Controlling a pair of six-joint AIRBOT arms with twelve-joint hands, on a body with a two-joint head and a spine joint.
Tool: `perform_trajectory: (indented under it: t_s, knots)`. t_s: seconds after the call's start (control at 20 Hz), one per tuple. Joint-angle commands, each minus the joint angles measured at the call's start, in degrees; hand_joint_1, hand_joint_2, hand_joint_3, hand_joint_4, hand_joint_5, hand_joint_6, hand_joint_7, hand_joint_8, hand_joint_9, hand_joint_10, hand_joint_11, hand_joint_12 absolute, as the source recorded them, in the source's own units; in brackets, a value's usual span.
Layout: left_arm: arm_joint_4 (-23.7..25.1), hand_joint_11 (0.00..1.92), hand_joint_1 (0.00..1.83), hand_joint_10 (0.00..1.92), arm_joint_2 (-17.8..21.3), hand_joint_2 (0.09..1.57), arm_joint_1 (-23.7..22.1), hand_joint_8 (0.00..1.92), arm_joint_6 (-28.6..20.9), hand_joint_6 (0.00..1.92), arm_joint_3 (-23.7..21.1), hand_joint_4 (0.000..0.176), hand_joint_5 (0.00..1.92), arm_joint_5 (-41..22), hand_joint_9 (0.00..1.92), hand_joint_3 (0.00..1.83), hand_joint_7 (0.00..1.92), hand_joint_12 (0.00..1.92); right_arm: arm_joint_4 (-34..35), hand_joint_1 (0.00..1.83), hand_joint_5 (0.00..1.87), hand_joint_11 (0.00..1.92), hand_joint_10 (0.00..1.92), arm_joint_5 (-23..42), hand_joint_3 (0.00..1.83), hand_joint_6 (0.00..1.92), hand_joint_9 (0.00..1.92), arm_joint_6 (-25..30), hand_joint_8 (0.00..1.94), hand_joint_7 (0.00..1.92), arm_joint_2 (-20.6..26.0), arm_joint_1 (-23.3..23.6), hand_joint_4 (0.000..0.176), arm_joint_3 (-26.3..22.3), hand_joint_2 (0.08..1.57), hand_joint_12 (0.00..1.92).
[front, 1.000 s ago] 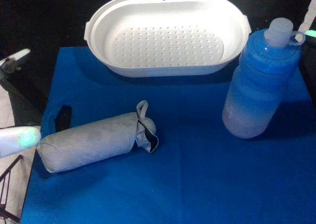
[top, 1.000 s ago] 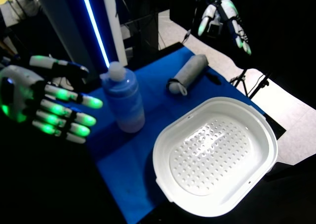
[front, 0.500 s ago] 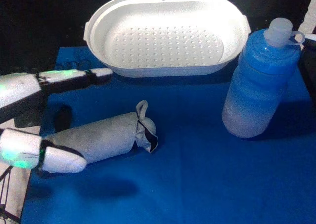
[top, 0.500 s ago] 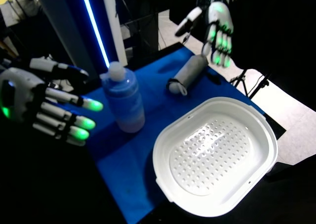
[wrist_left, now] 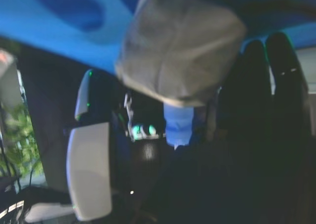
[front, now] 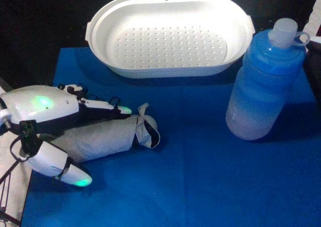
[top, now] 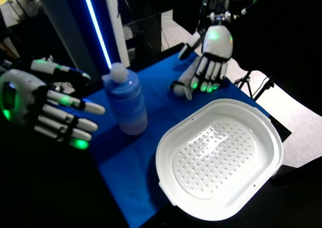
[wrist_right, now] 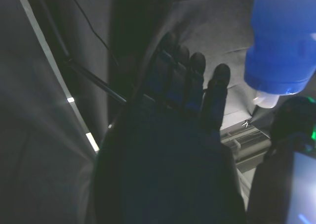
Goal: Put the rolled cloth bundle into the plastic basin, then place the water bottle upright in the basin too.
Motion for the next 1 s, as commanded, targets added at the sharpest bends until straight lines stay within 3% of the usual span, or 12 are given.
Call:
perform_trajectory:
  t_s: [0.0, 0.1, 0.15, 0.2, 0.25, 0.3, 0.35, 0.45, 0.7, 0.85, 0.9, 0.95]
  knots:
    - [0.3, 0.00, 0.88, 0.23, -1.0, 0.99, -0.6, 0.01, 0.0, 0.01, 0.6, 0.092, 0.41, -0.9, 0.55, 0.00, 0.59, 1.67, 0.1, 0.42, 0.27, 0.25, 0.01, 6.9, 0.00, 0.00, 0.20, 0.5, 0.00, 0.23, -0.1, 0.5, 0.094, 0.3, 1.29, 0.02]
    - [0.8, 0.06, 0.99, 1.08, -1.3, 1.11, -1.1, 0.03, 0.0, 0.01, 1.0, 0.010, 0.60, -0.1, 0.38, 0.00, 0.76, 1.80, 0.0, 0.40, 0.27, 0.28, 0.01, 6.8, 0.00, 0.00, 0.21, 0.5, 0.00, 0.24, -0.1, 0.5, 0.094, 0.3, 1.28, 0.03]
    - [0.9, 0.18, 1.05, 1.20, -1.4, 1.13, -1.3, 0.05, 0.0, 0.02, 1.1, 0.000, 0.73, 0.0, 0.42, 0.00, 0.85, 1.77, 0.0, 0.40, 0.27, 0.27, 0.00, 6.7, 0.00, 0.00, 0.21, 0.5, 0.00, 0.24, -0.1, 0.5, 0.100, 0.3, 1.28, 0.02]
    - [0.8, 0.34, 1.15, 1.32, -1.4, 1.19, -1.4, 1.08, 0.0, 0.92, 1.1, 0.000, 0.77, 0.0, 0.48, 0.00, 0.85, 1.71, 0.0, 0.41, 0.27, 0.27, 0.00, 6.7, 0.00, 0.00, 0.21, 0.5, 0.00, 0.24, -0.1, 0.5, 0.099, 0.3, 1.28, 0.02]
    - [0.7, 0.68, 1.12, 1.53, -1.4, 1.30, -1.6, 1.41, 0.0, 1.56, 1.1, 0.000, 0.56, -0.5, 0.64, 0.00, 0.74, 1.75, 0.0, 0.40, 0.26, 0.27, 0.00, 6.7, 0.00, 0.00, 0.21, 0.5, 0.00, 0.23, -0.2, 0.5, 0.104, 0.3, 1.29, 0.02]
    - [0.3, 0.97, 1.26, 1.81, -1.4, 1.31, -1.8, 1.59, 0.0, 1.81, 1.1, 0.000, 0.41, -1.2, 0.73, 0.00, 0.63, 1.87, 0.0, 0.40, 0.26, 0.27, 0.00, 6.7, 0.00, 0.00, 0.21, 0.5, 0.00, 0.24, -0.2, 0.5, 0.100, 0.3, 1.29, 0.02]
    - [-0.4, 1.48, 1.58, 1.92, -1.4, 1.22, -2.0, 1.88, 0.0, 1.92, 1.1, 0.009, 0.64, -2.1, 1.13, 0.00, 0.67, 1.92, 0.0, 0.40, 0.26, 0.28, 0.00, 6.7, 0.00, 0.00, 0.21, 0.5, 0.00, 0.24, -0.3, 0.5, 0.100, 0.3, 1.29, 0.02]
    - [-2.3, 1.78, 1.74, 1.92, -0.9, 1.14, -2.4, 1.92, 0.0, 1.92, 0.7, 0.173, 0.90, -5.1, 1.61, 0.00, 1.14, 1.92, 0.0, 0.40, 0.25, 0.28, 0.00, 6.7, 0.01, 0.00, 0.22, 0.5, 0.00, 0.24, -0.4, 0.5, 0.094, 0.3, 1.30, 0.01]
    - [-8.5, 1.60, 1.82, 1.92, 1.8, 1.12, -4.1, 1.92, 1.4, 1.92, -0.5, 0.176, 0.78, -15.1, 1.42, 0.00, 1.10, 1.92, 0.0, 0.40, 0.24, 0.26, 0.00, 6.7, 0.00, 0.00, 0.21, 0.5, 0.00, 0.22, -0.5, 0.3, 0.097, 0.3, 1.31, 0.00]
    - [-10.3, 1.47, 0.94, 1.92, 2.8, 1.26, -7.7, 1.92, 2.9, 1.92, -0.1, 0.176, 0.67, -18.6, 1.31, 0.00, 1.01, 1.92, 0.0, 0.39, 0.23, 0.27, 0.00, 6.7, 0.00, 0.00, 0.20, 0.5, 0.00, 0.21, -0.7, 0.3, 0.086, 0.3, 1.32, 0.01]
    - [-10.3, 1.44, 1.44, 1.92, 2.8, 1.25, -9.9, 1.92, 2.9, 1.92, 0.7, 0.176, 0.67, -19.5, 1.28, 0.00, 1.00, 1.92, 0.0, 0.39, 0.22, 0.27, 0.00, 6.7, 0.00, 0.00, 0.20, 0.5, 0.00, 0.21, -0.8, 0.3, 0.090, 0.3, 1.32, 0.01]
    - [-10.2, 1.44, 1.63, 1.92, 2.7, 1.20, -11.7, 1.92, 2.9, 1.92, 1.3, 0.176, 0.66, -19.9, 1.28, 0.00, 0.98, 1.92, 0.0, 0.39, 0.22, 0.28, 0.00, 6.7, 0.01, 0.00, 0.21, 0.5, 0.00, 0.21, -0.8, 0.3, 0.084, 0.3, 1.32, 0.01]
